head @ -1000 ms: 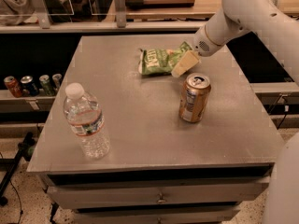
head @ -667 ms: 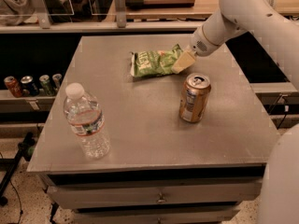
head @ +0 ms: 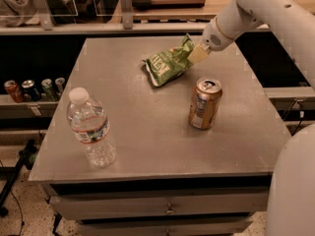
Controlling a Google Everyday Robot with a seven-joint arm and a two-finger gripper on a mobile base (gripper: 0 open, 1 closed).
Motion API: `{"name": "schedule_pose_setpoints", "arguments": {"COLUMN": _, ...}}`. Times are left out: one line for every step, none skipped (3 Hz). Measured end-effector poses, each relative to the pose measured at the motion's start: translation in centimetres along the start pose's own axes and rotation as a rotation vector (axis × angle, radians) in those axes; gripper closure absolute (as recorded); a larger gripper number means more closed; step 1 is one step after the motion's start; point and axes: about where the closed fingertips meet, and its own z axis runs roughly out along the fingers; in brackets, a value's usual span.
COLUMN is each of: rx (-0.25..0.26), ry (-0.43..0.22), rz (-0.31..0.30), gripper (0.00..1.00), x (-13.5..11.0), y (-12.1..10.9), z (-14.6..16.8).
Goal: Pick green jalapeno chip bag
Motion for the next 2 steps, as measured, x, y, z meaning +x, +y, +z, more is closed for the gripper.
{"name": "schedule_pose_setpoints", "arguments": {"rx": 0.030, "ry": -0.013, "rz": -0.015, "gripper": 1.00, "x": -1.0, "y": -0.9, "z": -2.3}}
{"name": "schedule_pose_setpoints", "arguments": {"rx": 0.065, "ry": -0.029, "rz": -0.029, "gripper": 1.00, "x": -2.1, "y": -1.9, "z": -4.9}}
